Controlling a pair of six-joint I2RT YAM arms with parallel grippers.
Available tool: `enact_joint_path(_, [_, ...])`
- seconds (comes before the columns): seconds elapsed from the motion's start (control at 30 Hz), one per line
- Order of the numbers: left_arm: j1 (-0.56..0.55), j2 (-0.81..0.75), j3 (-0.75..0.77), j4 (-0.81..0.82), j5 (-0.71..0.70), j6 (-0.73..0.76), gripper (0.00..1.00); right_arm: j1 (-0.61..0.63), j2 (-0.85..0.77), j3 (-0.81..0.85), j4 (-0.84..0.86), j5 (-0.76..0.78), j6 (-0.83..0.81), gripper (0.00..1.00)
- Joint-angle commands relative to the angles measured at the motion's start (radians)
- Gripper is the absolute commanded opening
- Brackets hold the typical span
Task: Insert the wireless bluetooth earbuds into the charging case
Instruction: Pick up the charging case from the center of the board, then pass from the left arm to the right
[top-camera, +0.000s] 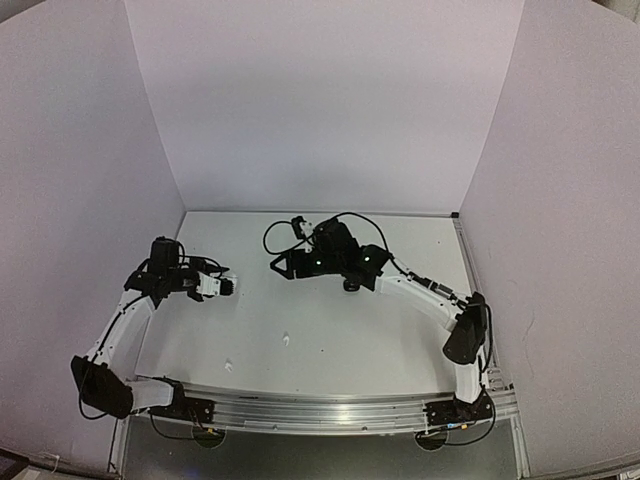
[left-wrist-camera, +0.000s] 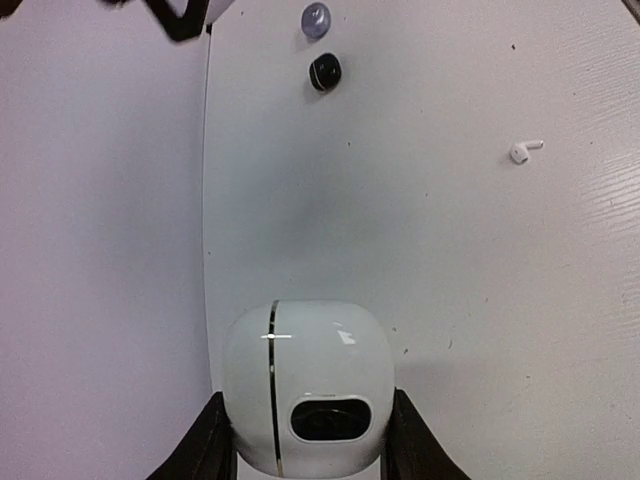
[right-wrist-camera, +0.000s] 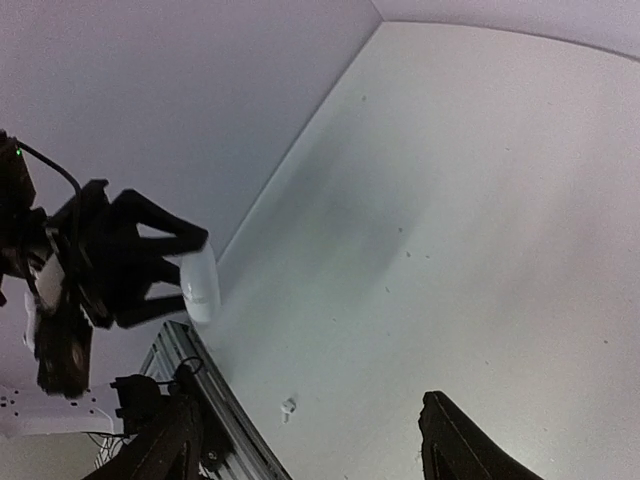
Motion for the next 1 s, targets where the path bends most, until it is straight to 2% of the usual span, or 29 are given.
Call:
enact_joint_path(0.0, [-0.062, -0.090, -0.097, 0.194, 0.019, -0.017, 0.15, 0.056, 0.081, 0.088, 0.168, 0.034, 0.081, 0.66])
enact_joint_path(0.07, [-0.075, -0.108, -0.101, 0.184, 0.017, -0.024, 0.16, 0.071, 0.118, 0.115, 0.217, -0.002, 0.085, 0.66])
enact_joint_path(0.23, [-0.081, -0.131, -0.107, 0.194, 0.009, -0.034, 0.16, 0.096, 0.219, 0.221, 0.222, -0.083, 0.108, 0.59])
enact_joint_path(0.57, [-0.083, -0.136, -0.120, 0.180, 0.028, -0.034, 0.16, 0.124, 0.342, 0.335, 0.221, -0.107, 0.112, 0.58])
enact_joint_path(0.67, [-0.083, -0.129, -0.118, 0.168, 0.023, -0.019, 0.16, 0.131, 0.362, 0.348, 0.219, -0.104, 0.114, 0.54])
enact_joint_path(0.83, [-0.085, -0.134, -0.113, 0.168, 0.039, -0.022, 0.16, 0.134, 0.377, 0.348, 0.217, -0.106, 0.122, 0.35])
enact_joint_path(0.9, [-0.087, -0.133, -0.112, 0.157, 0.037, -0.017, 0.16, 0.137, 0.373, 0.344, 0.217, -0.099, 0.115, 0.22])
enact_joint_path(0.97, [-0.088, -0.136, -0.112, 0.152, 0.039, -0.016, 0.16, 0.139, 0.361, 0.333, 0.216, -0.085, 0.110, 0.01])
